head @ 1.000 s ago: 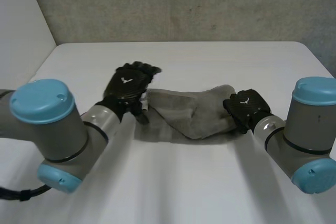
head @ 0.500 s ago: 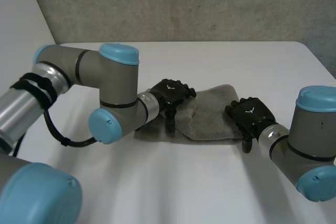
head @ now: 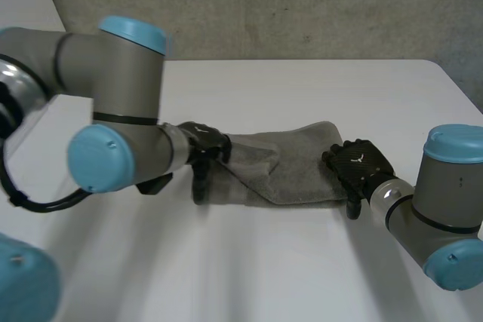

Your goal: Fold the towel.

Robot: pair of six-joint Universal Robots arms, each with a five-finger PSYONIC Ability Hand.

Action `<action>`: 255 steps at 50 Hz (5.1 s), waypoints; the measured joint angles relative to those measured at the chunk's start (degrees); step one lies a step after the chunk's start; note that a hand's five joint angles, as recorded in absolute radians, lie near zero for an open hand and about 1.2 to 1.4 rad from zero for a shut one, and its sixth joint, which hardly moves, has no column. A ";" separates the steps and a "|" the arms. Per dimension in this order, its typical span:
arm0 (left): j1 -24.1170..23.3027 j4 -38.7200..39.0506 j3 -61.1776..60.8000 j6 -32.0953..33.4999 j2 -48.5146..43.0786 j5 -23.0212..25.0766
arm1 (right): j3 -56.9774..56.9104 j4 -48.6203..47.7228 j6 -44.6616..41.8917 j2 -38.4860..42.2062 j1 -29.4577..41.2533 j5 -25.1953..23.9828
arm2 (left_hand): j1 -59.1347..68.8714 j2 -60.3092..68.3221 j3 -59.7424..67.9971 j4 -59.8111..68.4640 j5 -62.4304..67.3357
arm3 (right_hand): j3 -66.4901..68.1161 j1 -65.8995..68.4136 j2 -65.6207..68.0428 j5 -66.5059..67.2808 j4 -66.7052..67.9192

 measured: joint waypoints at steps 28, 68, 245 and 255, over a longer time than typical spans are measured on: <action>-4.76 20.96 -0.23 5.57 -2.82 2.11 | 0.47 -0.33 -0.01 0.00 0.04 0.04 | -3.38 -2.47 -3.69 -2.62 -4.76 | 0.01 0.00 0.00 0.00 0.00; -3.26 0.17 0.86 11.23 -3.10 -2.00 | 0.29 -0.36 -0.28 0.00 0.20 0.06 | 0.98 0.48 0.80 0.92 0.92 | 0.01 -0.01 0.00 0.00 0.00; 5.91 44.03 -44.34 -11.27 25.92 1.46 | 11.55 -2.28 0.85 -9.22 -16.99 -10.34 | -11.64 -11.55 -12.29 -10.97 -12.91 | 62.16 58.79 62.01 63.21 62.16; 5.97 43.90 -41.66 -13.39 26.22 1.68 | -0.56 5.58 -2.02 -10.99 -9.77 -13.07 | -11.64 -11.55 -12.29 -10.98 -12.91 | 62.17 60.79 62.01 63.21 62.17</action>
